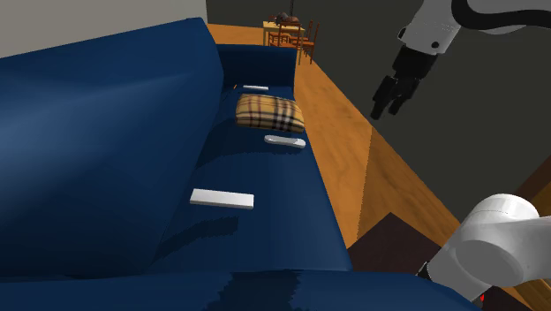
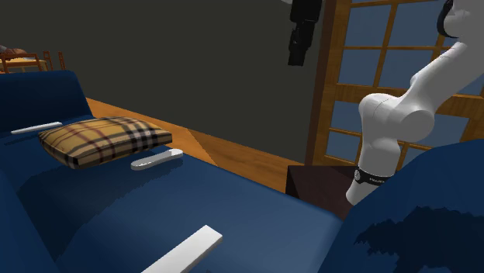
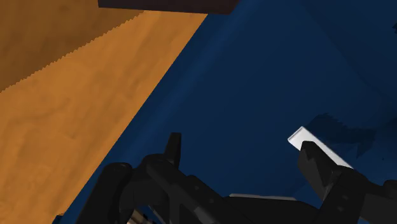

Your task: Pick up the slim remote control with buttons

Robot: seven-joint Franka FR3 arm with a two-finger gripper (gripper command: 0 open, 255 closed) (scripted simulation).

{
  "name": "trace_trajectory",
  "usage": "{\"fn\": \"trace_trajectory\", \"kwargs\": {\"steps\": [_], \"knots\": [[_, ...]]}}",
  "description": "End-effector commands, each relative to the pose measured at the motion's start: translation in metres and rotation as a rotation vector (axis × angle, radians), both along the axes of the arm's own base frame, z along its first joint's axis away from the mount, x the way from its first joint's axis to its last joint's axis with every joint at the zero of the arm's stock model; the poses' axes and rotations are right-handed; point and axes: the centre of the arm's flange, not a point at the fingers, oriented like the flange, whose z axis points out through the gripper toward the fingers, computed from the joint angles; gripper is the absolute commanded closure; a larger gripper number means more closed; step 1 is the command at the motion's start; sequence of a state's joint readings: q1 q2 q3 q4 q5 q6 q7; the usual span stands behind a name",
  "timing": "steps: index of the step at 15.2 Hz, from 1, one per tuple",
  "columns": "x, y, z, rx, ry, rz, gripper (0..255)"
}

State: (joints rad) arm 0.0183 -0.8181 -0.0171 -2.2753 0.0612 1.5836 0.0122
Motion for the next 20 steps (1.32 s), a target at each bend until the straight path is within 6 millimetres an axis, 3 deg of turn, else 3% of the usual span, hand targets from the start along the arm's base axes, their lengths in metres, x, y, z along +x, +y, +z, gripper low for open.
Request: {"fn": "trace_trajectory", "kwargs": {"steps": [1, 10, 20], "knots": [[0.0, 0.0, 0.0, 0.0, 0.0, 0.0, 0], [0.083, 0.056, -0.065, -0.01, -0.003, 0.17, 0], [0.162, 0.132, -0.138, -0.022, -0.006, 0.358, 0]]}}
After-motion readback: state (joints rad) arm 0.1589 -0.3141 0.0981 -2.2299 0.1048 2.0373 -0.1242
